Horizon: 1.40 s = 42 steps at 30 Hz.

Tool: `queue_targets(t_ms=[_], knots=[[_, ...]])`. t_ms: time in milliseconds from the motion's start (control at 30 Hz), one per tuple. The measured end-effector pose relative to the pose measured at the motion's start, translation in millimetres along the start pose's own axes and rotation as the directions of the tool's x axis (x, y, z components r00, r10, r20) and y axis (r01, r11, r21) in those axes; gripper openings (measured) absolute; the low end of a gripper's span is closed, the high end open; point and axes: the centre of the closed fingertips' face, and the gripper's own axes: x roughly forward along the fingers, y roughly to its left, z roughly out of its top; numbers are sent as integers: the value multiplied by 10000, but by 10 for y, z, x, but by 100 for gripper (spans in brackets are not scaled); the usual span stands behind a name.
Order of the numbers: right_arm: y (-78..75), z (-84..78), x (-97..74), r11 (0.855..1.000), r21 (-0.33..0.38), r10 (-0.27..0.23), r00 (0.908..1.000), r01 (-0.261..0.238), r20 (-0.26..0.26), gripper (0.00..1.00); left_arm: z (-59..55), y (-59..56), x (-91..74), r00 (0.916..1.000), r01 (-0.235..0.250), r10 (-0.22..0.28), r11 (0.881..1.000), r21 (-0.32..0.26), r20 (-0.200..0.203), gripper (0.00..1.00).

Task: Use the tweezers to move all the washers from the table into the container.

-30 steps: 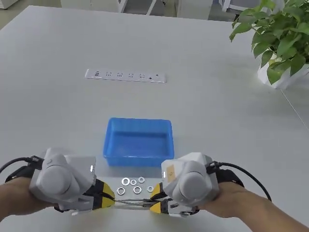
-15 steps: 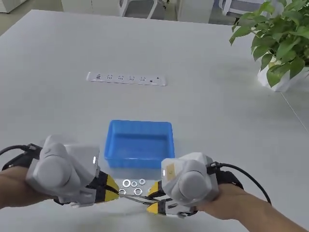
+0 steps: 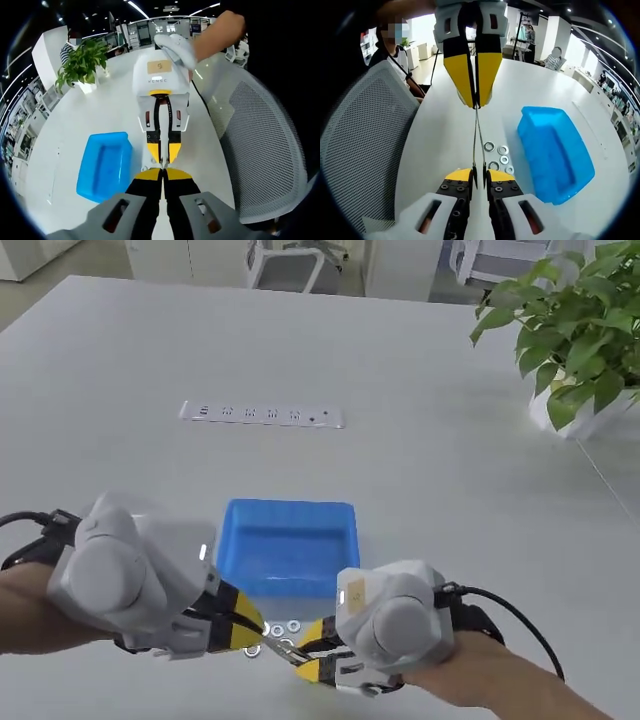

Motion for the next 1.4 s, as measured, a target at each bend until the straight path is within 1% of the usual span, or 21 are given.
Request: queue_targets(t_ms=[267,467,700,867,933,1133,1267,1400], knots=[[21,90,13,9996,296,-45,9994,35,344,12,133,-9,-31,9999,105,-107,9997,222,98,5],[41,111,33,9992,399,-19,9990,1,447,12,186,-20,-7,9995,212,-218,9994,280,207,5],[78,109,68,9986,532,49,9987,-75,502,12,246,-44,59,9984,369,-378,9991,225,417,5],[110,83,91,9981,600,92,9989,-119,451,12,237,-87,132,9975,522,-533,9983,243,473,5],[114,76,89,9980,626,68,9988,-98,484,12,260,-97,133,9962,546,-552,9984,118,674,5],[117,73,88,9978,657,75,9985,-110,539,11,279,-92,146,9937,606,-605,9982,21,943,5],[113,80,87,9978,647,73,9985,-109,547,11,255,-80,149,9922,681,-665,9976,-115,1049,5],[116,84,91,9980,622,97,9984,-132,559,11,213,-103,175,9916,796,-774,9967,-172,1034,6]])
